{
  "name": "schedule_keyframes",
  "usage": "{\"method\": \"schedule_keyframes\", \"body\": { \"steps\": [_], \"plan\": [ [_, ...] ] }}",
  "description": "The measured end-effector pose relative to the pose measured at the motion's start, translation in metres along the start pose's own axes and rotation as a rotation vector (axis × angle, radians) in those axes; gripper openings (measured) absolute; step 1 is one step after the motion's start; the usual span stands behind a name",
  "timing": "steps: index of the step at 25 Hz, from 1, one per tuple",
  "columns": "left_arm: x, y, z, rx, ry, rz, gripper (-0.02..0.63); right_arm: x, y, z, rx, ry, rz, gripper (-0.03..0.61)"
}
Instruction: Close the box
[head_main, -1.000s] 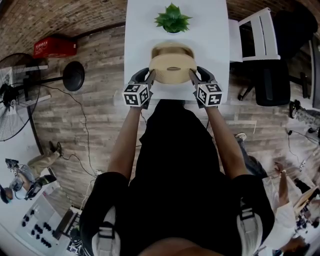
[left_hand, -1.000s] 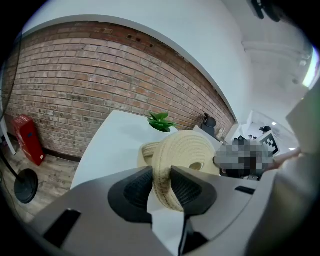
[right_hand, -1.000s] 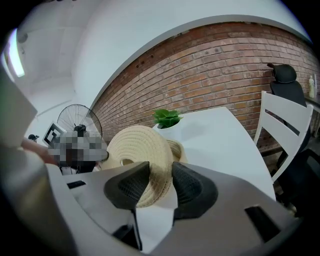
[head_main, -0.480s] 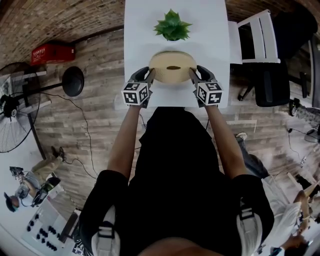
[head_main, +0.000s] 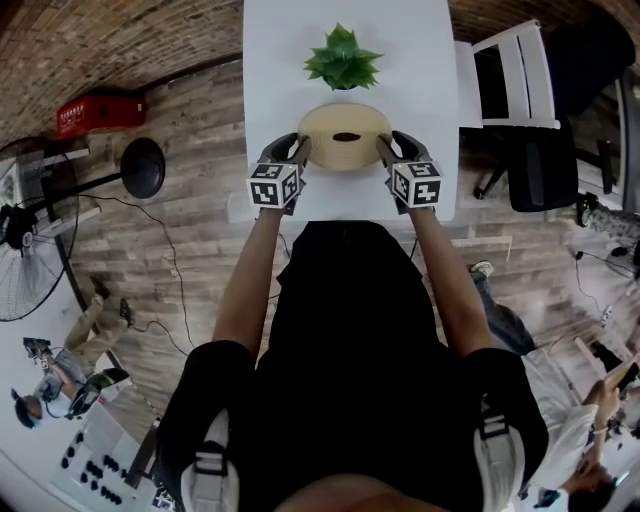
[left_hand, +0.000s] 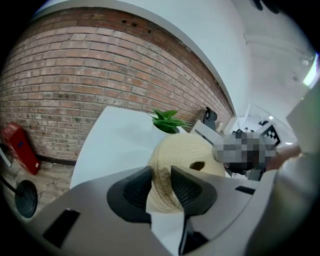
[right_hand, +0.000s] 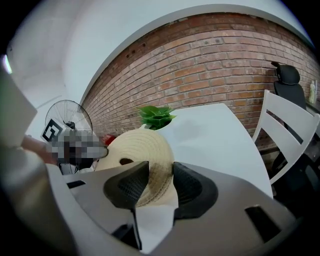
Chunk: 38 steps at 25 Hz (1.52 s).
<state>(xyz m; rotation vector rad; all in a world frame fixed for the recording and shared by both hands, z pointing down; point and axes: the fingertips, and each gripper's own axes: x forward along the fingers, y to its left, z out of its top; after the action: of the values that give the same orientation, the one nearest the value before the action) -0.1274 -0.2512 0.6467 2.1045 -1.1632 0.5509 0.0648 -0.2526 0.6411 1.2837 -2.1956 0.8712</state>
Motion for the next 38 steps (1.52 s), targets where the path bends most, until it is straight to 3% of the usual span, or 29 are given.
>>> {"method": "schedule_keyframes", "body": {
  "steps": [7, 12, 16, 21, 23, 29, 38],
  "plan": [
    [0.010, 0.005, -0.005, 0.040, 0.040, -0.004, 0.126, 0.009, -0.004, -0.002, -0.016, 0.044, -0.021, 0.163],
    [0.009, 0.013, -0.004, 0.031, 0.038, 0.004, 0.176, 0.010, -0.009, 0.001, 0.022, 0.034, -0.007, 0.178],
    [0.013, 0.014, -0.006, -0.028, 0.043, -0.035, 0.197, 0.013, -0.011, 0.000, 0.080, 0.035, 0.021, 0.195],
    [0.018, 0.015, -0.009, -0.159, 0.065, -0.154, 0.197, 0.017, -0.012, -0.003, 0.123, 0.049, 0.045, 0.193],
    [0.019, 0.012, -0.009, -0.171, 0.067, -0.198, 0.150, 0.018, -0.012, -0.004, 0.131, 0.047, 0.056, 0.185],
    [0.021, 0.012, -0.009, -0.168, 0.045, -0.220, 0.147, 0.019, -0.012, -0.006, 0.168, 0.040, 0.083, 0.186],
    [0.023, 0.014, -0.011, -0.196, 0.017, -0.251, 0.149, 0.020, -0.009, -0.006, 0.134, 0.016, 0.095, 0.158]
  ]
}}
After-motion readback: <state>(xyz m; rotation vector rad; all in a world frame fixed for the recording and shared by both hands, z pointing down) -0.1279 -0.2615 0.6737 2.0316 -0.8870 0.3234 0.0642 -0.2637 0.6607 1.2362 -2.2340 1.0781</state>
